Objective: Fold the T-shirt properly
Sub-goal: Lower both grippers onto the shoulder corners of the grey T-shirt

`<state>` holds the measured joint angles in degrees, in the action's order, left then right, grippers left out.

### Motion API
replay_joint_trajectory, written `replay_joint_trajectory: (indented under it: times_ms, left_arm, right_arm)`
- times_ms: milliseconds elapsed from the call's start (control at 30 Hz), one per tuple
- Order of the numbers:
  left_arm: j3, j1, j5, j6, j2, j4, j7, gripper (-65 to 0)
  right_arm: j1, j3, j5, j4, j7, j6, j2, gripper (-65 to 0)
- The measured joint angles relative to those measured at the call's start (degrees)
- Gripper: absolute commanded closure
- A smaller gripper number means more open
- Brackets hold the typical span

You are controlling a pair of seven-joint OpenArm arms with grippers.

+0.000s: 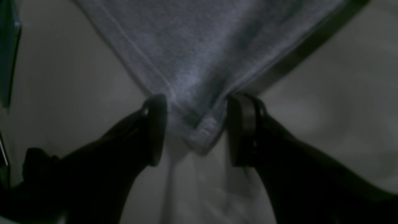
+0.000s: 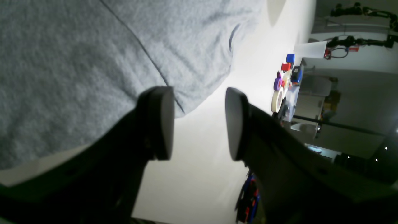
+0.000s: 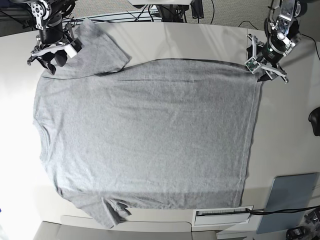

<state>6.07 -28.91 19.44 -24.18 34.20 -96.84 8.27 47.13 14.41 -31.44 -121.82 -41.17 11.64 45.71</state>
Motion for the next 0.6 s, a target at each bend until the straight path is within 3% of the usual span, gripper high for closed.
replay_joint_trajectory:
  times_ms: [133,433,600]
  left_arm:
    - [0.0,0.2,-0.2,-0.2,1.3,1.8,-3.9,-33.1]
    - [-0.7,2.1,2.0,-1.6,1.4,2.3,-4.3,-33.0]
    - [-3.7,4.0,4.3,0.9,1.7,4.1,-5.9,-31.3]
  right_arm:
    - [0.0,0.0,0.0,0.0,0.1,-0.3,0.0,-26.6]
    - [0.0,0.0,0.0,0.0,0.3,-0.3,0.0,-26.6]
    - [0.0,0.0,0.0,0.0,0.2,-0.3,0.0,-26.6]
